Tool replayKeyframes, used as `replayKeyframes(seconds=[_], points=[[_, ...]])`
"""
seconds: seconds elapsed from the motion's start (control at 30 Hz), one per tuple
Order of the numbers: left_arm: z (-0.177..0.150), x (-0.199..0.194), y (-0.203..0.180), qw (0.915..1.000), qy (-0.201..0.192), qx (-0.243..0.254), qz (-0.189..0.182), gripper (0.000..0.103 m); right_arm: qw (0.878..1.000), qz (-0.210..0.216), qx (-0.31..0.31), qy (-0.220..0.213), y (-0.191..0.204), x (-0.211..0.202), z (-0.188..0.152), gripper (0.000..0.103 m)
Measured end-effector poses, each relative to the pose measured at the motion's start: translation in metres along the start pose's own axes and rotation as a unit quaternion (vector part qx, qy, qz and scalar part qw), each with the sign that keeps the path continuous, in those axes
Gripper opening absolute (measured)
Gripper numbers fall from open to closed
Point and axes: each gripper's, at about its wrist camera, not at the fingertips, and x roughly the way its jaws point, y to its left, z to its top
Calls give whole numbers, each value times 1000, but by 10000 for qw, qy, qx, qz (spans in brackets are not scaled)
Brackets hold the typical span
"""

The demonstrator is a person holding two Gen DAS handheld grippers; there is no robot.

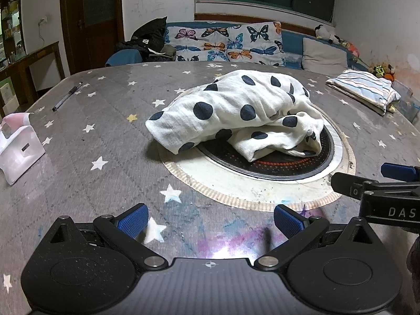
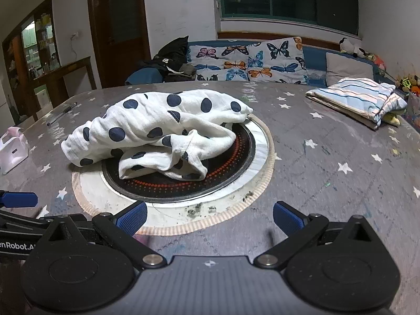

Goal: Fold clothes
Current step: 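Move both grippers toward the crumpled white polka-dot pants on the hotplate, then grasp the pants waistband with the left gripper while the right gripper grasps another edge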

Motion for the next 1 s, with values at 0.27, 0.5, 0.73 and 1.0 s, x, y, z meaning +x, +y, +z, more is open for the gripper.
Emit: replayKeyframes(seconds=[0.27,0.5,0.73,1.0], points=[[6,5,1,10000,7,13,10,103,9999,77,-65,-46,21,7,7,103],[15,9,4,10000,-52,42,48,103,9996,197,-172,-117,20,11,14,103],[33,12,16,9996,-240,-23,119,103,9991,264,-279,-200,17,16,32,103],[68,23,36,9979,-566,-235,196,102,9973,509,-451,-270,25,20,61,97]])
